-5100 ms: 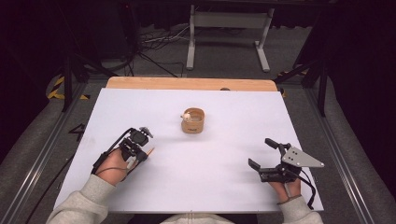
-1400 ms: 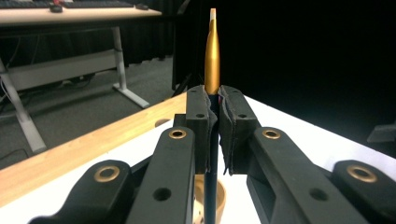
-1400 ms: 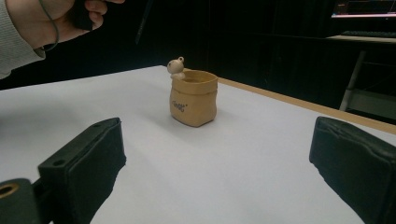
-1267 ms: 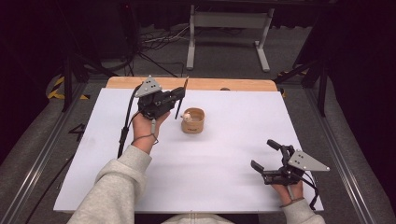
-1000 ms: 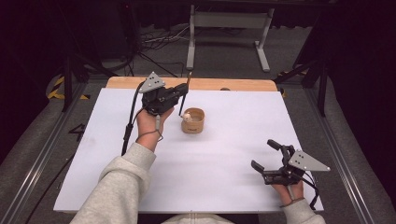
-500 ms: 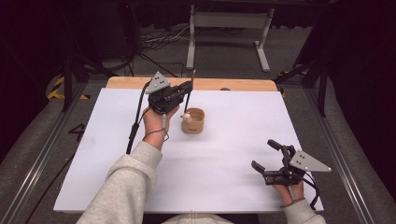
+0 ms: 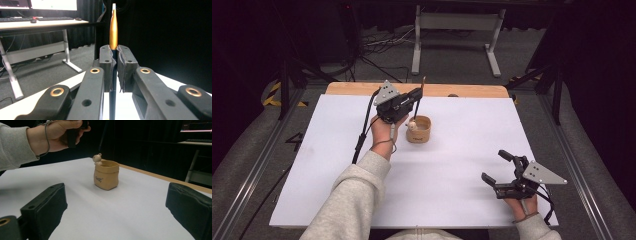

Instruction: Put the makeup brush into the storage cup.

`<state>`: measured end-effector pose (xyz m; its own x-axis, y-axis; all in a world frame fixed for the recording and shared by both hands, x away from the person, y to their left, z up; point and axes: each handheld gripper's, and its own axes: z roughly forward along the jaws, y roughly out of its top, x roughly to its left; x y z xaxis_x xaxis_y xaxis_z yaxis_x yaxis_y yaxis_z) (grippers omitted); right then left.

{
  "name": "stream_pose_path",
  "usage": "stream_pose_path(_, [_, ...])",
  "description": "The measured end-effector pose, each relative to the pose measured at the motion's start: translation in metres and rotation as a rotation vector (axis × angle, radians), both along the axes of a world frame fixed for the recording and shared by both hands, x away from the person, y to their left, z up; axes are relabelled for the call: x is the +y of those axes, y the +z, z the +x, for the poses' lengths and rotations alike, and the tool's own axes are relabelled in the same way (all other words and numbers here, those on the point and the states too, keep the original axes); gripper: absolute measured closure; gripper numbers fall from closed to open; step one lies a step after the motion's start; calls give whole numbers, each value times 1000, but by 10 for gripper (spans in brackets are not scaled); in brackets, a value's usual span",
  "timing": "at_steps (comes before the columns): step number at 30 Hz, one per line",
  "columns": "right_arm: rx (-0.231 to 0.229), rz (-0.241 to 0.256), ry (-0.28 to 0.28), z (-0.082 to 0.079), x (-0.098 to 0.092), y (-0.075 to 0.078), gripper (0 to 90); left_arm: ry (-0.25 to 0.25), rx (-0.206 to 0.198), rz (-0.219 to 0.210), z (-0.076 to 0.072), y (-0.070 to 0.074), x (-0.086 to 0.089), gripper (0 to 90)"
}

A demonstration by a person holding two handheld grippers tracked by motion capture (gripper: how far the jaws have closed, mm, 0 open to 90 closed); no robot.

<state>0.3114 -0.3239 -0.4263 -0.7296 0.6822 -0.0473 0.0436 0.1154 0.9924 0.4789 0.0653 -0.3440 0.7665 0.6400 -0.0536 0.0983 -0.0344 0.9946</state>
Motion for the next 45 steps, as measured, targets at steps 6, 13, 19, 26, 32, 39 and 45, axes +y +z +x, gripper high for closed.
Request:
stream_pose_path(6, [2, 3, 2, 0, 0, 0, 36, -10, 28, -13, 5, -6, -2, 827])
stream_pose_path(13, [1, 4, 5, 0, 0, 0, 37, -20, 52, -16, 9, -12, -3, 827])
stream_pose_path(19, [-4, 7, 10, -1, 0, 1, 37, -23, 76, -17, 13, -20, -5, 826])
stream_pose_path(26, [4, 12, 17, -1, 0, 0, 36, -38, 81, -16, 15, -25, -8, 826])
stream_pose_path(32, [1, 15, 26, -1, 0, 0, 36, -54, 92, -3, 16, -29, -10, 826])
stream_pose_path(39, [0, 12, 31, -2, 1, 0, 36, -63, 82, 42, 17, -33, -12, 825])
stream_pose_path(45, [1, 16, 34, -1, 1, 0, 36, -47, 61, 19, 16, -44, -11, 825])
